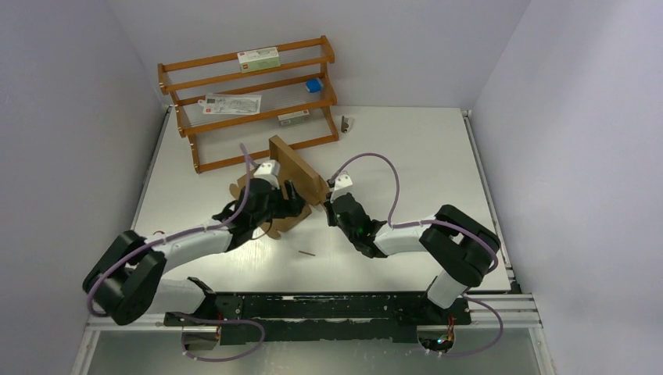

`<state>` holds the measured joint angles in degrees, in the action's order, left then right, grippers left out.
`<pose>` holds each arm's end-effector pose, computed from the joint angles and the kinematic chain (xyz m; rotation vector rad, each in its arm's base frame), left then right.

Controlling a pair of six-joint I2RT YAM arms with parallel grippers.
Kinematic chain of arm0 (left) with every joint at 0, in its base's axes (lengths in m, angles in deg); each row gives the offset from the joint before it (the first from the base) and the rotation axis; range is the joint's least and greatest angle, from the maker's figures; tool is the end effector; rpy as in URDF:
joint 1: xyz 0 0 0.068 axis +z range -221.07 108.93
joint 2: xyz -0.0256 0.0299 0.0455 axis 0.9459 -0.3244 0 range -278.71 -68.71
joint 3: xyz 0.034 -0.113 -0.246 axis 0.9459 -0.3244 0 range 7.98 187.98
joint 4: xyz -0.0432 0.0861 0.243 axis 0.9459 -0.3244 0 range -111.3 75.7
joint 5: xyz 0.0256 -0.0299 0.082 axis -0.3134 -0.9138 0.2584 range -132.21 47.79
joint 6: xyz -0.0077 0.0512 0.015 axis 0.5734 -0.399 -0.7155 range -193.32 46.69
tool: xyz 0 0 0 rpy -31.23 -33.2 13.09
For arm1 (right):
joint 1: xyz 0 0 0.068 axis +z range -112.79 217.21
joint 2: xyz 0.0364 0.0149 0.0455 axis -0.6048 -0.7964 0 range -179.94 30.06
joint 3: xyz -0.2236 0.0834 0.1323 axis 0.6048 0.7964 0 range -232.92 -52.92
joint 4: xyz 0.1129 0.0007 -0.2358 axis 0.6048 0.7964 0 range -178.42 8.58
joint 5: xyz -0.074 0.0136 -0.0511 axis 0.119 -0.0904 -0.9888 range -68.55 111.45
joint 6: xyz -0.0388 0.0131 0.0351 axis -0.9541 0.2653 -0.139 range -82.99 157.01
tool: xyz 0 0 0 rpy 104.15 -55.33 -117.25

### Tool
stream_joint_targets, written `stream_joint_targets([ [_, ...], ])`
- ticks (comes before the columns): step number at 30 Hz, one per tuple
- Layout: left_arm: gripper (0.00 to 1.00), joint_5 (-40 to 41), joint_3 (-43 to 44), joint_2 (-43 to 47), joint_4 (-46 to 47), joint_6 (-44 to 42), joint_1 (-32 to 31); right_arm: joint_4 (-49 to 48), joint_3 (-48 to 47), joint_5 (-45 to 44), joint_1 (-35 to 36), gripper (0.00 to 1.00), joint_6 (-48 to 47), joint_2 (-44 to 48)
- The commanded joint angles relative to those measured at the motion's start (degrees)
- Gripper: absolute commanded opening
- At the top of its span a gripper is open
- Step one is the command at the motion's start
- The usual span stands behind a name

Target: Fold the paper box

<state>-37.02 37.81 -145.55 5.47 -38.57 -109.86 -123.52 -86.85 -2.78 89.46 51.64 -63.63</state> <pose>0.2110 -0.1655 0.1822 0.0162 2.1192 -0.6965 0.2008 0.2354 0.1511 -0.3762 1.9408 0.3409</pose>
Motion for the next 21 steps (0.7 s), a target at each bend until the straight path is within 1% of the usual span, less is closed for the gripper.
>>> stream_joint_targets([
  [1,0.79,3.68,2.56,4.94,-8.78,-7.11,6.39,-2.02,0.72,1.23,0.25,0.00,-1.61,-0.90],
  [4,0.82,2.47,4.87,4.64,-9.83,-11.28,12.78,-2.43,0.75,2.45,0.30,0.00,-1.97,-1.05],
  [9,0.82,-4.37,9.40,-1.58,-6.77,-16.02,22.36,-2.61,0.92,3.68,0.27,0.00,-2.47,-1.03],
  [11,0.81,-7.02,11.39,-4.51,-5.43,-18.85,24.51,-2.65,0.89,4.37,0.31,0.00,-2.74,-1.06],
  [14,0.81,-9.55,12.29,-7.53,-0.31,-23.09,27.16,-2.55,0.93,5.65,0.30,0.00,-2.96,-1.10],
  [17,0.80,-14.67,12.53,-10.40,4.58,-26.63,30.17,-2.67,0.73,6.90,0.31,0.00,-3.14,-0.99],
  [21,0.75,-19.53,13.23,-14.55,9.98,-29.10,31.98,-2.61,0.46,7.89,0.26,0.00,-3.79,-1.15],
])
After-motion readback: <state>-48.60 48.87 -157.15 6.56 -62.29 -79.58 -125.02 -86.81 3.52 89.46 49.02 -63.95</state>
